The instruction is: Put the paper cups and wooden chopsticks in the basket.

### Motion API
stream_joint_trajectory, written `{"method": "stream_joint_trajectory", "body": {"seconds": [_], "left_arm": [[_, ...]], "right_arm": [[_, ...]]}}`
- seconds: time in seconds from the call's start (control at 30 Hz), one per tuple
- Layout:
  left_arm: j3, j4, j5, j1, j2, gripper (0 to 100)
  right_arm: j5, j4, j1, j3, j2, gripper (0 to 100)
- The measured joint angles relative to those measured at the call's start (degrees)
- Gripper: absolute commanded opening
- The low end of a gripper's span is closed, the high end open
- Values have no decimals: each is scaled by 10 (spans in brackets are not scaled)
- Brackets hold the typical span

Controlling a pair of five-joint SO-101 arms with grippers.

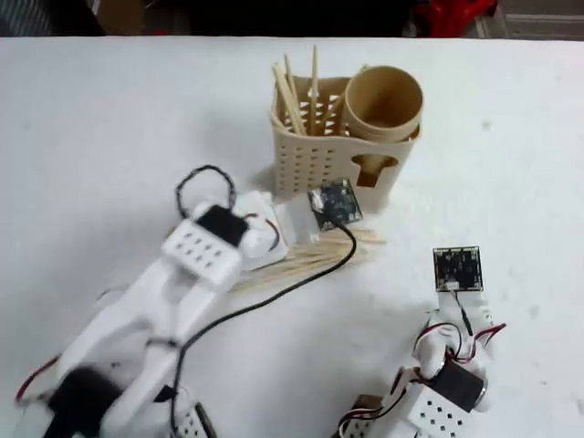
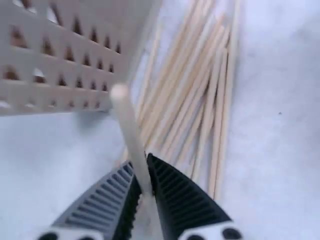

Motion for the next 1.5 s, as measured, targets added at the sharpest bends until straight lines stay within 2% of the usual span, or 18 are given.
{"method": "stream_joint_trajectory", "body": {"seconds": [0.23, 0.33, 0.57, 0.63, 0.7, 0.8, 1.03, 1.1, 1.2, 1.37, 1.5], "left_arm": [[-55, 19, 100, 0, -213, 20], [-121, -32, 159, 0, -243, 20], [-234, -255, 267, -2, -158, 20], [-273, -280, 288, -3, -106, 20], [-311, -272, 293, -4, -55, 20], [-341, -184, 264, -4, -21, 20], [-345, 182, 125, -4, -11, 21], [-310, 242, 88, -4, -11, 46], [-209, 232, 55, -4, -10, 118], [11, 83, 13, -3, -7, 81], [90, -9, -1, -3, 0, 80]], "right_arm": [[0, 0, 0, 0, 0, 24], [0, 0, 0, 0, 0, 24], [0, 0, 0, 0, 0, 24], [0, 0, 0, 0, 0, 24], [0, 0, 0, 0, 0, 24], [0, 0, 0, 0, 0, 24], [0, 0, 0, 0, 0, 24], [0, 0, 0, 0, 0, 24], [0, 0, 0, 0, 0, 24], [0, 0, 0, 0, 0, 24], [0, 0, 0, 0, 0, 24]]}}
